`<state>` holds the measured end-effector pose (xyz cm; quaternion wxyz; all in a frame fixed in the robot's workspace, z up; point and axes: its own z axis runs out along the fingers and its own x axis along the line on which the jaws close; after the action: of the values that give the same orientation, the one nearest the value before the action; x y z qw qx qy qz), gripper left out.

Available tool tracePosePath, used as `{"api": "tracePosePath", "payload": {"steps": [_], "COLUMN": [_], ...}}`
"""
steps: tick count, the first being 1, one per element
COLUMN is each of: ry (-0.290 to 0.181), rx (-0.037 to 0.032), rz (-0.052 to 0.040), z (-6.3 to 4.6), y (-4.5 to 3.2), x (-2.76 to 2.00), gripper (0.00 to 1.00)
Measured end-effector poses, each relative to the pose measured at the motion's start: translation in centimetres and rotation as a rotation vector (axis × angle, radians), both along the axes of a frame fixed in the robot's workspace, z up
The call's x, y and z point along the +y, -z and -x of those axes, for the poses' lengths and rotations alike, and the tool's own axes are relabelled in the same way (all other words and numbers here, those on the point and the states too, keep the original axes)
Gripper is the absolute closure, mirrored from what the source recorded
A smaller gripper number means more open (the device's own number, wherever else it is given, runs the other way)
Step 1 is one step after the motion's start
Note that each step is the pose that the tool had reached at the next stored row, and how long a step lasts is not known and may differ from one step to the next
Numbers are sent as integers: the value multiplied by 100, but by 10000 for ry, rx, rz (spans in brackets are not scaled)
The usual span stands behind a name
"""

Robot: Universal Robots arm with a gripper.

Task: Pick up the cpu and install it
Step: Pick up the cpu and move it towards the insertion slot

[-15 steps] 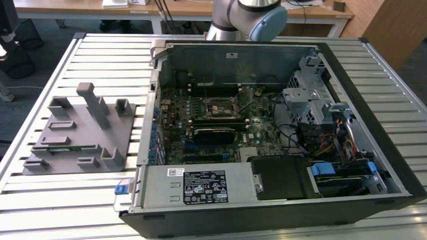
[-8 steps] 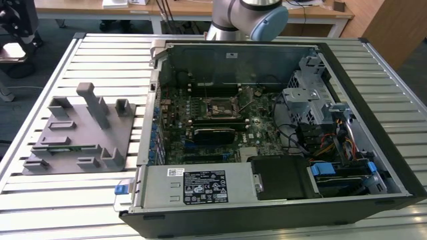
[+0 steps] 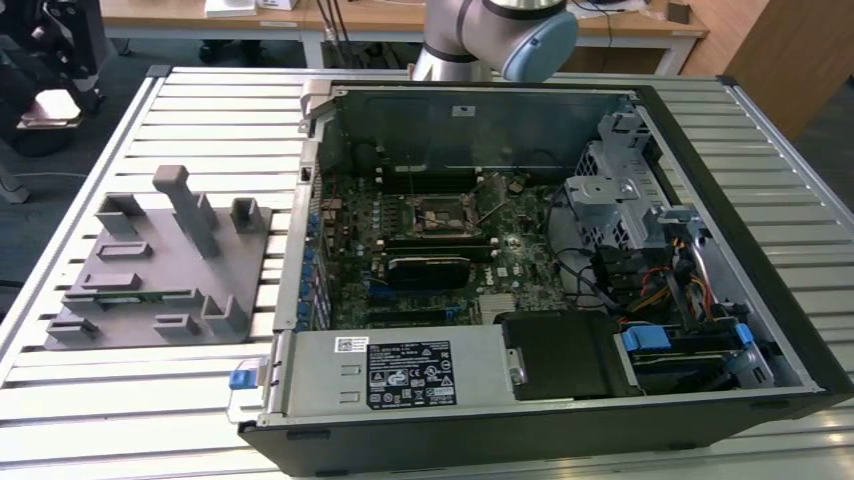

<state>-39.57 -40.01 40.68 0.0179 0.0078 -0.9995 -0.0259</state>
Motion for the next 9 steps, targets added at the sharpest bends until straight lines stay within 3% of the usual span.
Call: {"api": "tracePosePath", "payload": {"steps": [9], "ry": [-1], "rx": [0], "rz": [-20], "z": [-161], "y": [21], "x": [0], "gripper": [46]}}
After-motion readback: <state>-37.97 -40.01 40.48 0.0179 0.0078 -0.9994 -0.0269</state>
